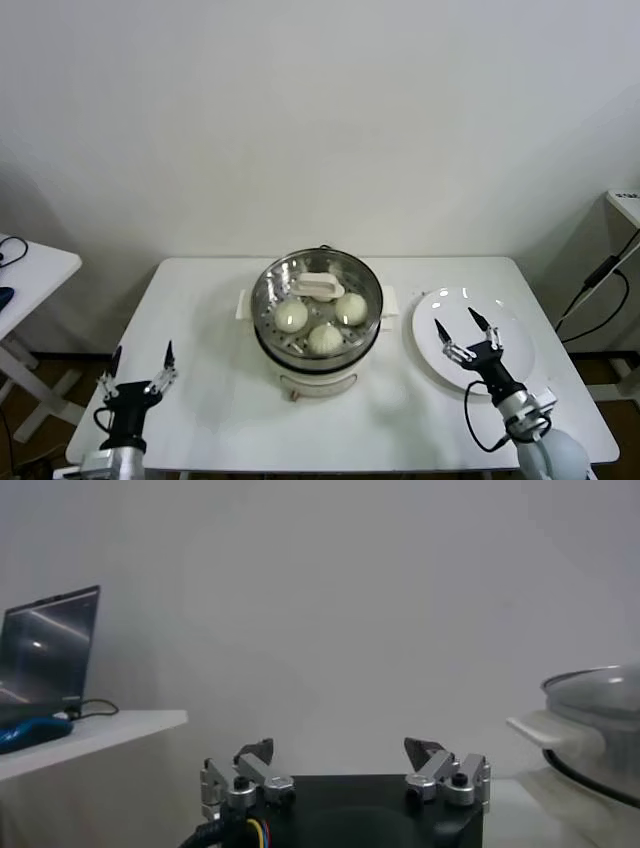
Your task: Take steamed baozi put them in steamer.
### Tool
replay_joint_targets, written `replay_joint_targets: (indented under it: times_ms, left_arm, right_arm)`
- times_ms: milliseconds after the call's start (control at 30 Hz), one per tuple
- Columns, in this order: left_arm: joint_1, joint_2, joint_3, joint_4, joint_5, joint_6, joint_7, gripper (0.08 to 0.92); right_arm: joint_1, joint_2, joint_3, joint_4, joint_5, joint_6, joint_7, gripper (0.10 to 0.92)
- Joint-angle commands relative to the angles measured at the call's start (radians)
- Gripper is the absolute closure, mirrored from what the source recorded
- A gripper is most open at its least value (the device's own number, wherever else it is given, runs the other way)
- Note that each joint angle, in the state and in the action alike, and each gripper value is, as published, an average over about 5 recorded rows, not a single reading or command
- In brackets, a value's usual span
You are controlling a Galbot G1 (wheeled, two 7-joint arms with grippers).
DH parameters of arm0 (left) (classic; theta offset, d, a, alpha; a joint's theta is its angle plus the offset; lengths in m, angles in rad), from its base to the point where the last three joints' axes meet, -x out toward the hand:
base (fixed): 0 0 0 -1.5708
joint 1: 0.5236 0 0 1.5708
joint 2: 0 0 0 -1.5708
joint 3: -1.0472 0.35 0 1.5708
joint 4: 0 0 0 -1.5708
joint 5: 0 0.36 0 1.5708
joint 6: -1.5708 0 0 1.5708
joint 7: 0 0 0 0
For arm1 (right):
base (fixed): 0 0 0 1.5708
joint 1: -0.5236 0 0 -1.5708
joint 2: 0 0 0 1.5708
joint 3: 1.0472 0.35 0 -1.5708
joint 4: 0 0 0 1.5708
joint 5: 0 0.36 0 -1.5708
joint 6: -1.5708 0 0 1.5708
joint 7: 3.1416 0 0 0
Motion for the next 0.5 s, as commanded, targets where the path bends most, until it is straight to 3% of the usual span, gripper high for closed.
replay_joint_targets:
  times_ms: [33, 500]
  left_arm:
    - [0.024, 0.004, -0.032, 0.016, -0.084, -0.058, 0.048, 0.177]
    - [0.042, 0.000, -0.022, -0.011, -0.083, -0.056, 0.075, 0.177]
  right_arm:
    - [-0.051, -0.014, 0.012, 0.034, 0.022, 0.008, 0.006, 0.203]
    - [-0.089, -0.014, 0.033, 0.038, 0.026, 0.030, 0.002, 0.203]
